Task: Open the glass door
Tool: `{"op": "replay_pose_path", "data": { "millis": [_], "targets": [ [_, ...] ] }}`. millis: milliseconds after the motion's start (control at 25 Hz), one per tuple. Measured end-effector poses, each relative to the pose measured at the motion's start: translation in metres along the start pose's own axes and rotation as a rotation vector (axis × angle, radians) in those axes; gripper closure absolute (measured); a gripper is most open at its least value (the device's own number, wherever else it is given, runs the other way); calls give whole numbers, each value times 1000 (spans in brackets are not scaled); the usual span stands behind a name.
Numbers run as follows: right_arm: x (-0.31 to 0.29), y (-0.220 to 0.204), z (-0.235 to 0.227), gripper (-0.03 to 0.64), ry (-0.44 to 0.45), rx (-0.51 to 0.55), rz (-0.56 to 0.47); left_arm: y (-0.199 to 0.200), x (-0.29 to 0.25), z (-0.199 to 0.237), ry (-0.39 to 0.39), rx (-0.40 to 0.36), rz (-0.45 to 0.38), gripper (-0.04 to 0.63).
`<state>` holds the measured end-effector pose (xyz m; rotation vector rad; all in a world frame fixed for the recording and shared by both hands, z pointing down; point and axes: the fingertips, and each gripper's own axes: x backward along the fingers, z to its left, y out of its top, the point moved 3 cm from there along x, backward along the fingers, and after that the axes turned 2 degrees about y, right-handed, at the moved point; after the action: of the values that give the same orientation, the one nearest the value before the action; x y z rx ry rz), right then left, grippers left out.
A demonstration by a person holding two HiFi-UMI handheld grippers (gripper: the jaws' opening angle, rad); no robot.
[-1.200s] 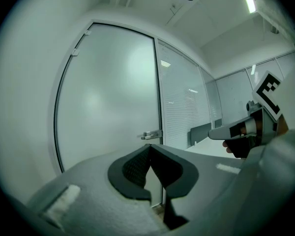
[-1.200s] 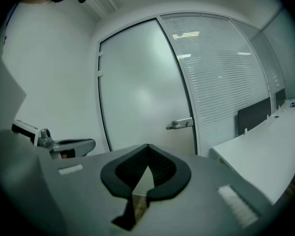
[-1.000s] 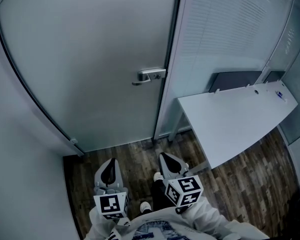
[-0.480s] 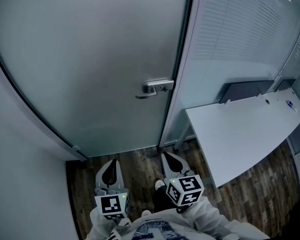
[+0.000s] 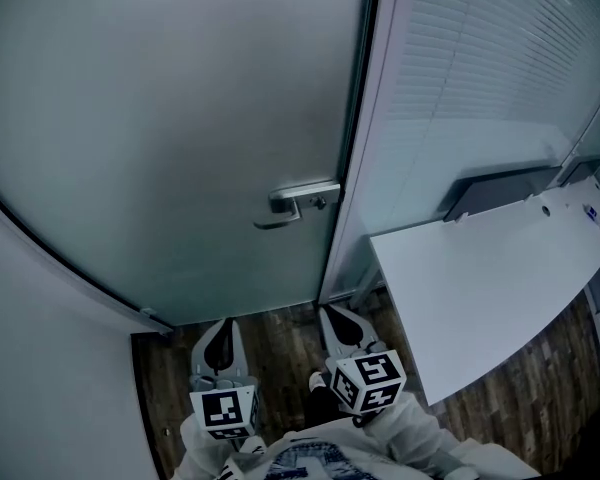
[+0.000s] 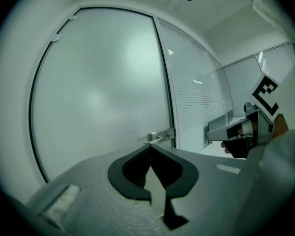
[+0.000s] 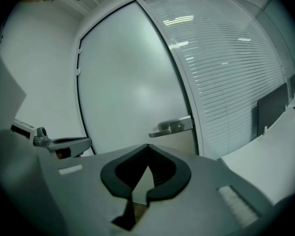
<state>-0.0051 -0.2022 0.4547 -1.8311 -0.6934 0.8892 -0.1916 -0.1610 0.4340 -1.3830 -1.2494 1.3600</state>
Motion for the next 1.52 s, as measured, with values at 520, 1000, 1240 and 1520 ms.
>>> {"op": "replay_pose_path", "data": {
  "millis": [520, 1000, 1240, 1520],
  "targets": [
    [-49, 34, -66, 612, 62, 1, 2, 20, -86, -29, 41, -5, -29, 589],
    [-84, 49, -66, 612, 66, -9, 20, -6, -137, -23, -28, -84, 138, 540],
    [-88, 52, -68, 612, 44, -16, 15, -26, -158, -34, -76, -308, 207, 409],
    [-83, 54, -82, 612, 10, -33, -1, -38, -186, -56, -133, -604, 219, 356]
  ]
}}
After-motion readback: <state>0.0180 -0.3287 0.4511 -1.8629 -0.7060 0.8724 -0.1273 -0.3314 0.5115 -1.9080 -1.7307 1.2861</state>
